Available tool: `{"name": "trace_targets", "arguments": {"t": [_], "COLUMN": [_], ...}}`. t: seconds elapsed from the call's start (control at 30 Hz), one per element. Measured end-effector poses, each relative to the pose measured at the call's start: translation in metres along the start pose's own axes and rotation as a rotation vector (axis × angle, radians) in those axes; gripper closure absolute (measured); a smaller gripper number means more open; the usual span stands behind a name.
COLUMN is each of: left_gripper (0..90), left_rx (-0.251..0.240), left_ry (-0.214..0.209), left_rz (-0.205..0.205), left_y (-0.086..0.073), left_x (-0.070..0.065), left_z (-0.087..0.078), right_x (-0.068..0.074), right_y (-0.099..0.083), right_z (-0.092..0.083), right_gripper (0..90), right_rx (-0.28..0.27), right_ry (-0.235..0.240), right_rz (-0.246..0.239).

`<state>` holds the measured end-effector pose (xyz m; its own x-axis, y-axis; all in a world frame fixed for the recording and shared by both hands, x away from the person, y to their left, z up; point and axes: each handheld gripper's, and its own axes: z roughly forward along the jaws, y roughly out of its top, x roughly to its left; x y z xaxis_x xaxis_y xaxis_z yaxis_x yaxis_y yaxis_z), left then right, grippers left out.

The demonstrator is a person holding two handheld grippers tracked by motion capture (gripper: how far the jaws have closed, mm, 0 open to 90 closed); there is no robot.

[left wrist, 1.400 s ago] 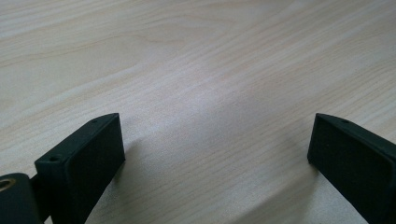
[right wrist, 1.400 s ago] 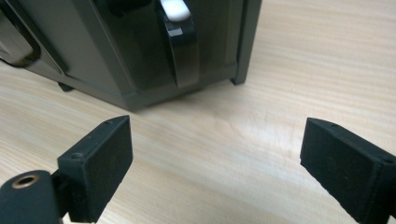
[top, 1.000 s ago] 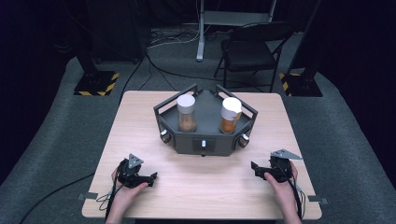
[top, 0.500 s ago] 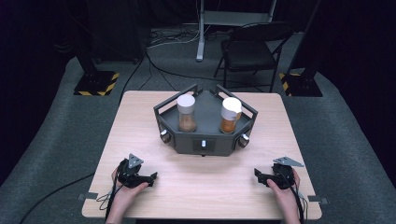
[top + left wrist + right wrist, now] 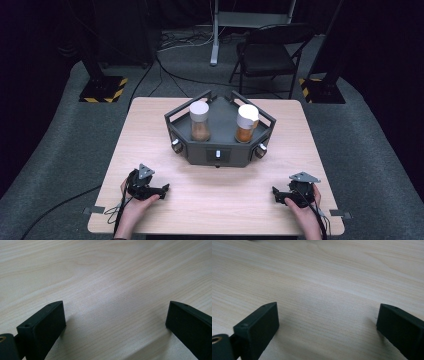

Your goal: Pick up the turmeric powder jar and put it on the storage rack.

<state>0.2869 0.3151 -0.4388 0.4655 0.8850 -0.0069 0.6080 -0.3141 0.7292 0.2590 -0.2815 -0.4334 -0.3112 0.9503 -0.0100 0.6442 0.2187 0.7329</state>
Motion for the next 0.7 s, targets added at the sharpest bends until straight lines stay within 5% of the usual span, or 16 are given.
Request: {"name": "trace_targets", "arguments": {"t": [0.7], "left_gripper": [2.4], "left_rx": [0.0], "left_ry": [0.0], "left_rz": [0.0], "left_y": [0.0], "left_x": [0.0001], "left_z": [0.0], "right_x": [0.0014], "right_y": [0.0005], "right_z": [0.0], "right_gripper": [0.0], "right_rx": [0.008], "right_ry": [-0.021], "right_rz": [0.024]}}
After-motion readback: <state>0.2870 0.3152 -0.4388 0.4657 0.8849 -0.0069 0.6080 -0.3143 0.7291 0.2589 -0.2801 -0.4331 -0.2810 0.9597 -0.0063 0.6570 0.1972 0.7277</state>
